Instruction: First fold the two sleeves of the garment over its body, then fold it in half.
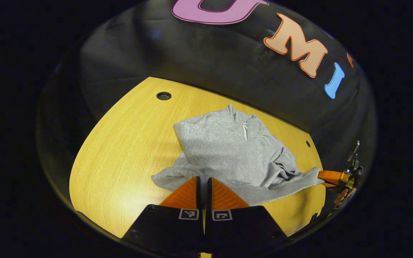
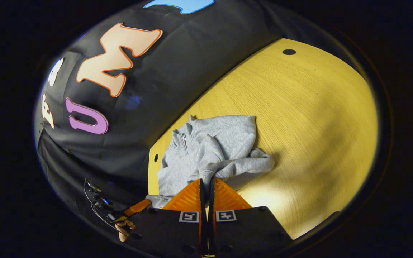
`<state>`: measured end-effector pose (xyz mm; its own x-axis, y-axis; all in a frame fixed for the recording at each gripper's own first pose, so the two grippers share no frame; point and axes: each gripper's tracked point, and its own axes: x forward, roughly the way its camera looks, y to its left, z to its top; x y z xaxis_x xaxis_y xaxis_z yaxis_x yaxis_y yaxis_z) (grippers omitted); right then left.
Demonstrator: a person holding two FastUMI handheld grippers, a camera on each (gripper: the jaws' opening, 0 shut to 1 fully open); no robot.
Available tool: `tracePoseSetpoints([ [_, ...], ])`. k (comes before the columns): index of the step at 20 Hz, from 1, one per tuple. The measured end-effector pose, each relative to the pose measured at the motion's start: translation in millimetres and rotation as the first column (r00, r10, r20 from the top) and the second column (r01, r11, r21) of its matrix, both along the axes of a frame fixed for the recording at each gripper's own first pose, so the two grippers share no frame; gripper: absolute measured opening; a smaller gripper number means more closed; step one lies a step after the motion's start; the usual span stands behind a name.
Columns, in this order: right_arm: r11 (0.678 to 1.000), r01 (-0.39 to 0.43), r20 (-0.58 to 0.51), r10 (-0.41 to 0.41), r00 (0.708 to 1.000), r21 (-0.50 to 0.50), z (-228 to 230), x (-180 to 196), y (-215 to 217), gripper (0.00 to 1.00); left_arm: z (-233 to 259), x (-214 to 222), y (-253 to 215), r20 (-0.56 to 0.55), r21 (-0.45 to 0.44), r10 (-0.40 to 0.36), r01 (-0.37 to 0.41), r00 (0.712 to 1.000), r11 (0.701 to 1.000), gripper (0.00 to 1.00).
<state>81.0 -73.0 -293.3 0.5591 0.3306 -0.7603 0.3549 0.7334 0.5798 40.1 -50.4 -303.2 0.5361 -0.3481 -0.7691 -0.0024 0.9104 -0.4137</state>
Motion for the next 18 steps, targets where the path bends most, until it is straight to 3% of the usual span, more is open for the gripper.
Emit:
tracePoseSetpoints([
  [3,1.0,0.007,-0.055,-0.007,0.998,-0.002,-20,11,3,0.01,-16,8,-3,-0.093,0.01,0.003,-0.002,0.996,1.0,0.0],
  [7,1.0,0.024,-0.069,-0.023,0.997,0.017,-32,30,12,0.05,-26,24,-5,-0.103,0.009,0.016,-0.015,0.995,1.0,0.04],
  [8,0.999,0.044,-0.049,-0.043,0.998,0.024,-29,38,16,0.16,-27,30,-6,-0.097,0.004,0.027,-0.026,0.995,1.0,0.09],
  [9,0.997,0.074,-0.025,-0.073,0.997,0.024,-27,49,12,0.14,-27,40,-3,-0.085,0.012,0.051,-0.05,0.995,0.999,0.11],
  [10,0.994,0.112,0.001,-0.112,0.994,0.013,-24,59,3,0.27,-28,48,4,-0.071,0.018,0.089,-0.088,0.993,0.996,0.17],
  [13,0.976,0.203,0.075,-0.197,0.978,-0.082,-18,75,-35,0.41,-17,74,36,-0.004,0.049,0.255,-0.254,0.967,0.966,0.36],
  [14,0.974,0.196,0.098,-0.185,0.978,-0.115,-14,74,-38,0.6,-11,75,42,0.019,0.063,0.261,-0.262,0.965,0.963,0.53],
  [15,0.973,0.178,0.12,-0.16,0.98,-0.15,-10,72,-41,0.67,-7,72,45,0.036,0.087,0.244,-0.246,0.969,0.965,0.62],
  [17,0.966,0.143,0.173,-0.106,0.979,-0.216,5,67,-43,0.87,14,71,55,0.113,0.159,0.191,-0.207,0.975,0.965,0.96],
  [18,0.96,0.131,0.205,-0.081,0.975,-0.245,14,64,-43,0.94,20,77,54,0.174,0.199,0.161,-0.195,0.971,0.96,0.96],
])
